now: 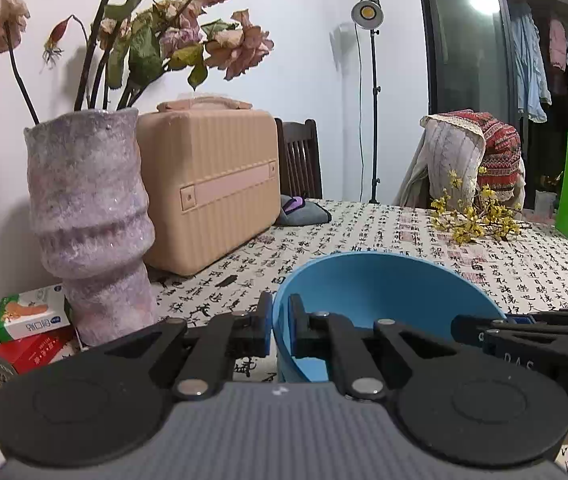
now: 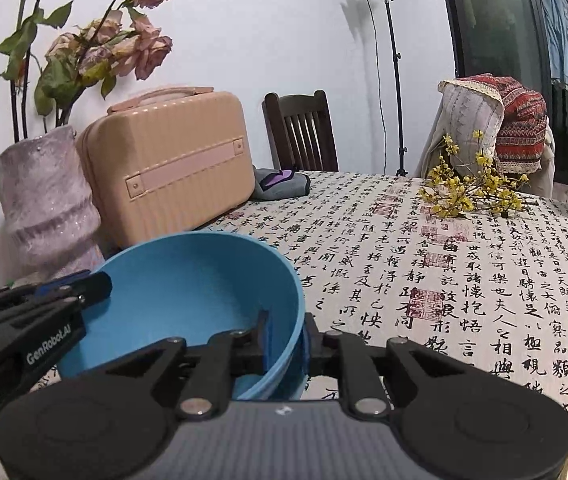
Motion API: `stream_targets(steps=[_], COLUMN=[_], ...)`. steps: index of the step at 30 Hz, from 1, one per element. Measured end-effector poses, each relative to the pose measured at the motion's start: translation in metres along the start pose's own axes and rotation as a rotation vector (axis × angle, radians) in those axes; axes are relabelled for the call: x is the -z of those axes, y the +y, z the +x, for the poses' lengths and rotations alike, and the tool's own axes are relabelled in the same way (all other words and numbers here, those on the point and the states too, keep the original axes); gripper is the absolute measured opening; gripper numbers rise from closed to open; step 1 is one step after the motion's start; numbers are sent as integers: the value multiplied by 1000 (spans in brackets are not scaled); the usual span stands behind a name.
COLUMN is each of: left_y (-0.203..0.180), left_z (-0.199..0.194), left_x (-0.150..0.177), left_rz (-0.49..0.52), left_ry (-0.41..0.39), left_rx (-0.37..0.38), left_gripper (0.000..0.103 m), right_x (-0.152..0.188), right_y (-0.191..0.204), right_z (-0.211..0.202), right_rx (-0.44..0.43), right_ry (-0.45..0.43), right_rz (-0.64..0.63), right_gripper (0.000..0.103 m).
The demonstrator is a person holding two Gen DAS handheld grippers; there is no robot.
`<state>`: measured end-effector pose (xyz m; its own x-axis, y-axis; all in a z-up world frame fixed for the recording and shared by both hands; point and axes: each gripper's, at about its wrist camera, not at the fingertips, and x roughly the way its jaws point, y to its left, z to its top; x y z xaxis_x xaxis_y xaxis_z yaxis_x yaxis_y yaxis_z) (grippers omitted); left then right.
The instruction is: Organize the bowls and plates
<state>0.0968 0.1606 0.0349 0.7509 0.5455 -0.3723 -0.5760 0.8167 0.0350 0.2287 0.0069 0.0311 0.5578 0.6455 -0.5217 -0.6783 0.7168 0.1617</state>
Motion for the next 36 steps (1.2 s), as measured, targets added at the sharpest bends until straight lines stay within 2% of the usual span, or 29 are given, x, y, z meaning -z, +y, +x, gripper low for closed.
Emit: stream_targets(steps=[17,20,22,24,25,27,28,30,31,32,33,35,36], left_y=[2,2,2,1,1,2,4,6,8,10,11,13,13], left_z=[11,13,12,12,12,11,9,6,4,2,-1,-9,-14], left_x=[8,8,8,8,8,8,7,7,5,5,4,3,3], left_rz=[-22,-27,-31,-27,-26,-35,-43,-54,-61,-68,-77,-85,-85], left_ry=[39,37,33,27,25,21,16,6,-2,-12,-26,-57,-79], left_rx=[16,19,15,8,6,7,4,-2,-6,-7,-7,-8,-7], left_gripper=[9,10,11,13,16,27,34,39,44,53,59,79,83], right_x=[4,5,5,4,3,3,3,2,2,1,1,2,3], right_y=[7,6,4,1,0,-3,-4,-9,-12,-14,-16,-21,-22], right_z=[5,4,5,4,3,-1,-3,-9,-12,-14,-16,-20,-22], right_rx=[36,21,16,13,16,17,16,20,25,30,35,41,42], right_ry=[-24,-30,-37,-45,-50,-68,-79,-108,-117,-126,-135,-141,-143], right_rz=[-76,-67,-53,-41,-36,-24,-15,11,19,27,34,42,45], right_gripper=[18,24,23,32,37,53,57,73,78,86,88,93,101])
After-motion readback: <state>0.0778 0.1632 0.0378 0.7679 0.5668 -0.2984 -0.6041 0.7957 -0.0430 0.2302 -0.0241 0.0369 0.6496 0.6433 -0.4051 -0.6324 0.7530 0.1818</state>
